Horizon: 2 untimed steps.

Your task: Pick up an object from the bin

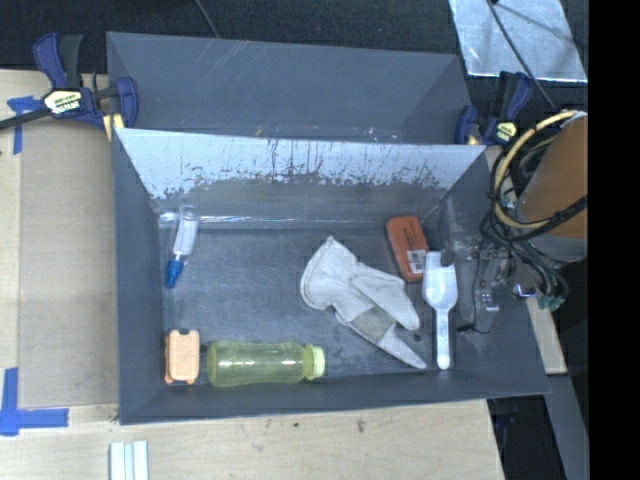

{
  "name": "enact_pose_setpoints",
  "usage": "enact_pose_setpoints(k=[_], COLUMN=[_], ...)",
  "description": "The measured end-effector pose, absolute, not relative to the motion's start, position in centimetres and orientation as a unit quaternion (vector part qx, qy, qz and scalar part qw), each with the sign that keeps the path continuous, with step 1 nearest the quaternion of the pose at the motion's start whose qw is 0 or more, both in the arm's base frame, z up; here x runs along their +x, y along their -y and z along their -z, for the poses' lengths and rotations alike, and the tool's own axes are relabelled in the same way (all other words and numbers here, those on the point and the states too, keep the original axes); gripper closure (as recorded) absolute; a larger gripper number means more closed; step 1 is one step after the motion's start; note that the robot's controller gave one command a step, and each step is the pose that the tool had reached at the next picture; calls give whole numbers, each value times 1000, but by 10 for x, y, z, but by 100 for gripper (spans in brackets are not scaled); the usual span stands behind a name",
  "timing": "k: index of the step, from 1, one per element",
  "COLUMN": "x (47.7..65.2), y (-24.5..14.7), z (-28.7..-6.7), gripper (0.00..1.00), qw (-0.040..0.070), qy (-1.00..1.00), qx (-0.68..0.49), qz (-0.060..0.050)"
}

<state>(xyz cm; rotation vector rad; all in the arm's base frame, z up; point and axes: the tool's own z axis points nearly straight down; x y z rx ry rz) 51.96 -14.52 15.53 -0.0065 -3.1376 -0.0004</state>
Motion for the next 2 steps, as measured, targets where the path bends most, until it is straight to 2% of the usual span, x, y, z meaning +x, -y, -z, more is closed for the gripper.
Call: enact_pose_setpoints(k=[1,2], x=[521,517], y=[145,150], z=[-160,-99], gripper=[0,0], qw=[-2,-4], qy=[1000,994], qx=[0,109], qz=[-1,-2])
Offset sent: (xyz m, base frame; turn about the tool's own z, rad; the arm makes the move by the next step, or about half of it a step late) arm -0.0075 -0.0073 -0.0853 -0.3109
